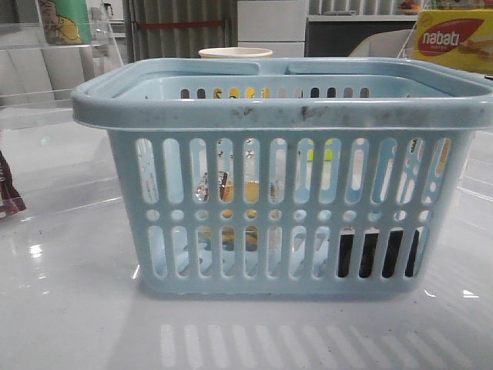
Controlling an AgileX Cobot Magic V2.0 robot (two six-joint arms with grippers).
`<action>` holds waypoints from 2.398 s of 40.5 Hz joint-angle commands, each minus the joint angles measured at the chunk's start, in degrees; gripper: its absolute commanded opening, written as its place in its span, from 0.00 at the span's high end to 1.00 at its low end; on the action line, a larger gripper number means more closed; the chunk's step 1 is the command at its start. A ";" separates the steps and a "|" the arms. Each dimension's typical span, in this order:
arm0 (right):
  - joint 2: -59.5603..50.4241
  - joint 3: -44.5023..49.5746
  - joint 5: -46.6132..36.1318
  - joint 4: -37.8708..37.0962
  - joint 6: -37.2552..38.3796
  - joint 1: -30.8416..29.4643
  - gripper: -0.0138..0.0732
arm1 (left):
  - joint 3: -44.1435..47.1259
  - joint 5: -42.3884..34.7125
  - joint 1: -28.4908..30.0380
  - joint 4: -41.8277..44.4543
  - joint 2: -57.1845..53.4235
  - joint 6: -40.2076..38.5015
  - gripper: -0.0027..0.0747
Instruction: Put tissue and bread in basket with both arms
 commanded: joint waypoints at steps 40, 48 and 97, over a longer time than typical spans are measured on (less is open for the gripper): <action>0.03 -1.11 -3.38 -0.87 -0.30 -0.28 0.78 | 22.42 -29.60 24.11 -1.01 -21.00 -0.50 0.85; 0.03 -1.11 -3.38 -0.87 -0.30 -0.28 0.78 | 33.61 -39.27 30.17 -2.75 -29.05 -0.50 0.85; 0.03 -1.11 -2.78 -0.87 -0.30 -0.28 0.78 | 43.13 -52.53 31.41 -3.28 -33.75 -0.50 0.85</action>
